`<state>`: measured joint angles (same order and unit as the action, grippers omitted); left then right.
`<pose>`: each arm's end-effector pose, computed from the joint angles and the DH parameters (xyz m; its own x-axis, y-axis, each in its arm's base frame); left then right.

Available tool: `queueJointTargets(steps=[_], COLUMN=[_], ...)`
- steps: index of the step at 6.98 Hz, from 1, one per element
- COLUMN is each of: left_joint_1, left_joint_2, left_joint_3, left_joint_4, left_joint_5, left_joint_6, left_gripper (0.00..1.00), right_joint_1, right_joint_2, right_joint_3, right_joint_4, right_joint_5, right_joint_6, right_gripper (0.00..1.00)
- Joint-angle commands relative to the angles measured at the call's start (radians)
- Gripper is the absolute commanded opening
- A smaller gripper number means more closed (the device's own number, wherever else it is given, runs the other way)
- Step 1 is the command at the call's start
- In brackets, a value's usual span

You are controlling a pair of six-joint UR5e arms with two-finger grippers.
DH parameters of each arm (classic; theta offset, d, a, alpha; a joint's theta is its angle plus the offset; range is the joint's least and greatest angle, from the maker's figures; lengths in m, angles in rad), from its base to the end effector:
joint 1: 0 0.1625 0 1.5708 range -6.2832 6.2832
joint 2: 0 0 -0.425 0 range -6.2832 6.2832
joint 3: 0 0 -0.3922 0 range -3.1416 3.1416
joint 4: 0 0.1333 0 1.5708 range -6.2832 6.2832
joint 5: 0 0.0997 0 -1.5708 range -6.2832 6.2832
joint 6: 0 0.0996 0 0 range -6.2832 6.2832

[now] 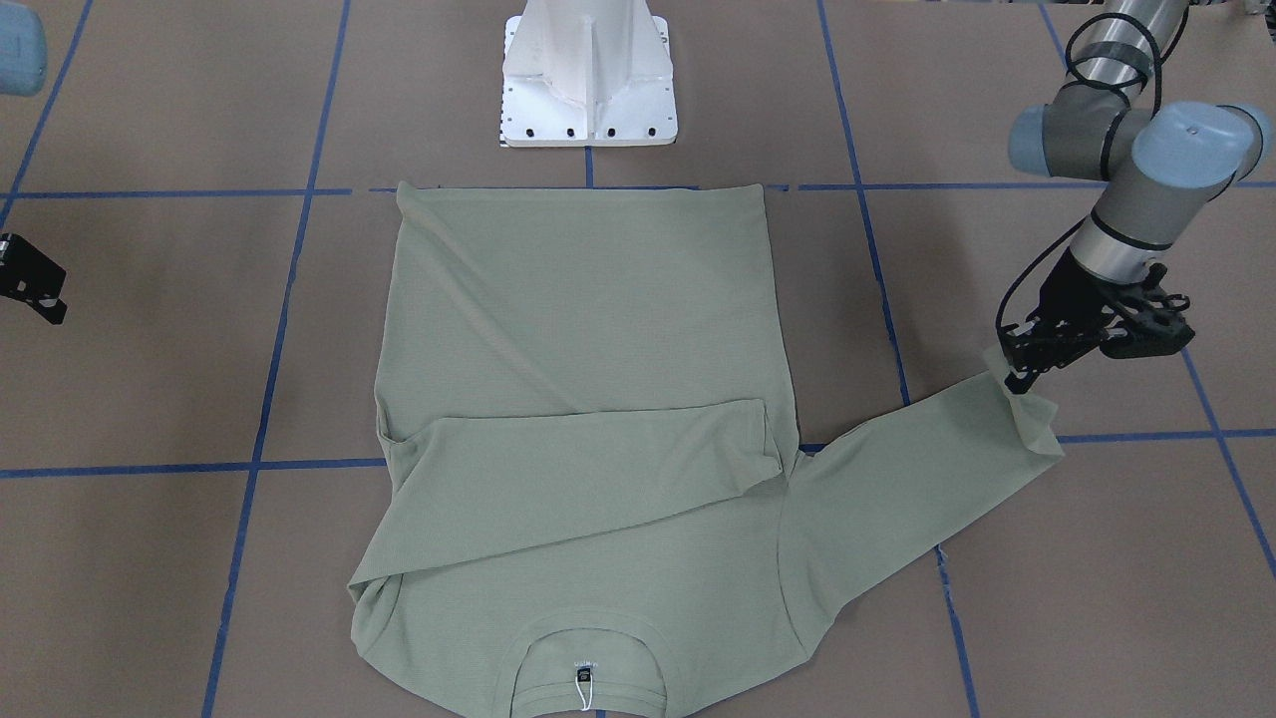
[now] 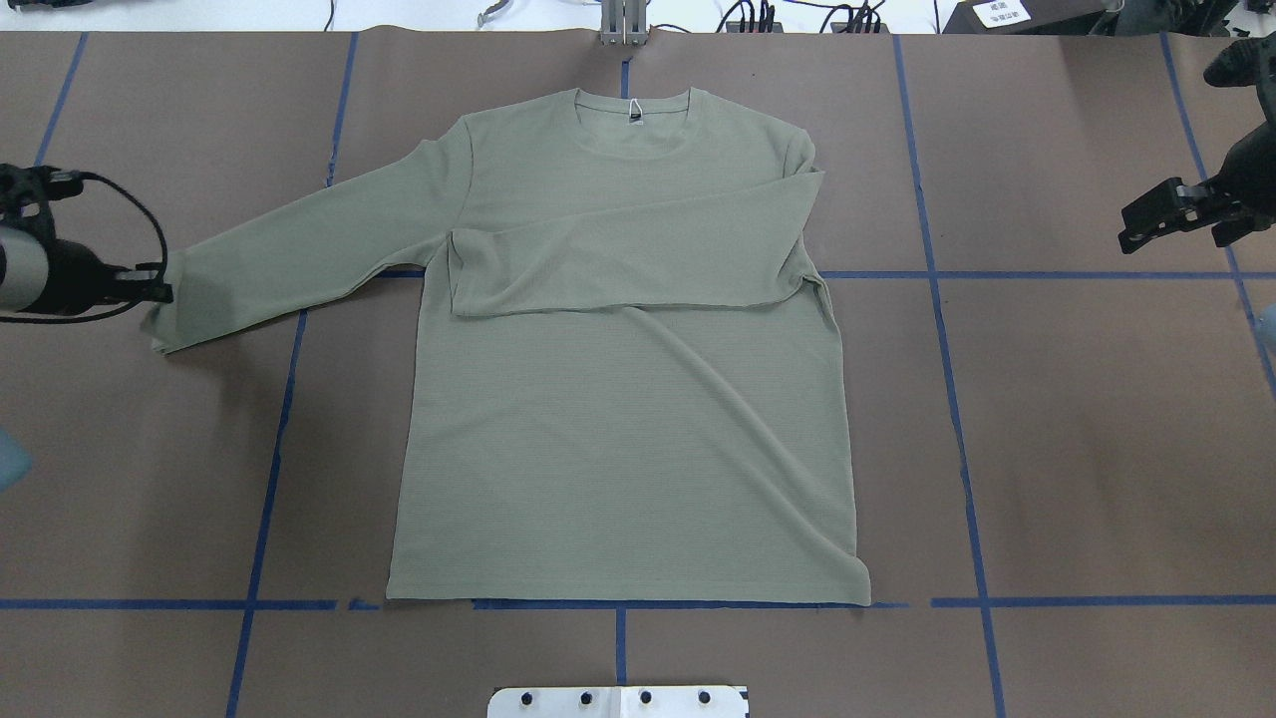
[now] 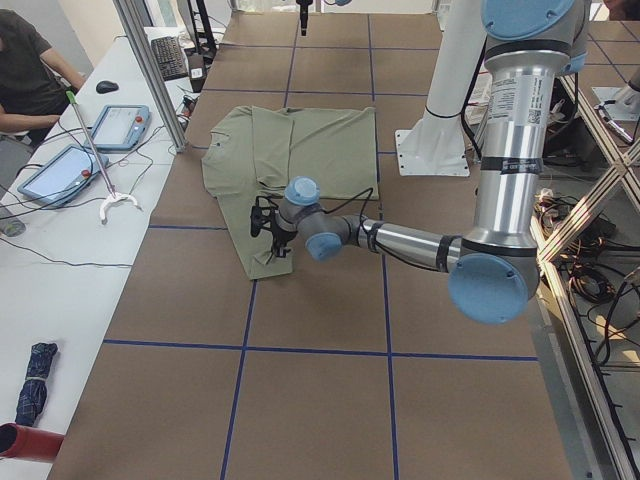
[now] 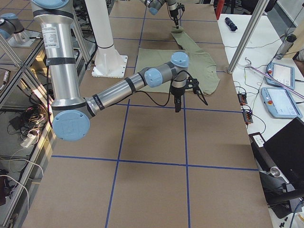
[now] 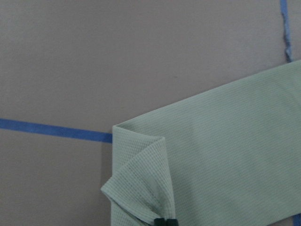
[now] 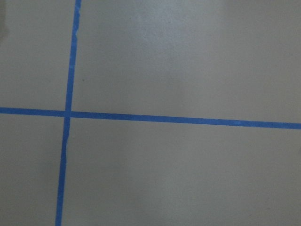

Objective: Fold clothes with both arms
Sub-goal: 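Grasp the other sleeve cuff with the left gripper and carry it across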

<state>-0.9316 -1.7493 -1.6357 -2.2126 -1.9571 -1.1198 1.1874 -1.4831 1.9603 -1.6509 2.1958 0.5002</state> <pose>0.2755 -0.5312 0.4675 0.5881 -0.1145 -0.8006 0.3479 0.9295 0.1227 -0.1207 -0.4999 0.4417 0.7511 -0.0402 0.6589 -0.0174 0.9966 0.0806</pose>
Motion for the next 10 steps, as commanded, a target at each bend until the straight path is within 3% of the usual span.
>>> queueJointTargets(steps=[1, 3, 5, 6, 7, 9, 10], left_joint_1=[0.004, 0.039, 0.143, 0.23, 0.329, 0.352, 0.372], left_joint_2=[-0.25, -0.487, -0.799, -0.864, -0.895, -0.935, -0.943], left_joint_3=[0.0, 0.051, 0.213, 0.27, 0.296, 0.44, 0.457], left_joint_4=[0.186, 0.206, 0.202, 0.192, 0.186, 0.06, 0.048], left_joint_5=[-0.052, -0.131, -0.125, -0.084, 0.052, 0.083, 0.127], left_joint_6=[-0.142, -0.381, -0.62, -0.699, -0.733, -0.782, -0.791], left_gripper=[0.0, 0.0, 0.0, 0.0, 0.0, 0.0, 0.0], right_joint_1=[0.049, 0.112, 0.116, 0.118, 0.116, 0.116, 0.116], right_joint_2=[-0.095, -0.21, -0.22, -0.22, -0.22, -0.218, -0.215], right_joint_3=[0.025, 0.023, 0.011, 0.012, 0.009, 0.008, -0.003], right_joint_4=[0.002, 0.076, 0.079, 0.08, 0.08, 0.08, 0.08], right_joint_5=[0.022, 0.048, 0.068, 0.077, 0.079, 0.078, 0.078], right_joint_6=[-0.089, -0.175, -0.17, -0.167, -0.166, -0.163, -0.163], right_gripper=[1.0, 1.0, 1.0, 1.0, 1.0, 1.0, 1.0])
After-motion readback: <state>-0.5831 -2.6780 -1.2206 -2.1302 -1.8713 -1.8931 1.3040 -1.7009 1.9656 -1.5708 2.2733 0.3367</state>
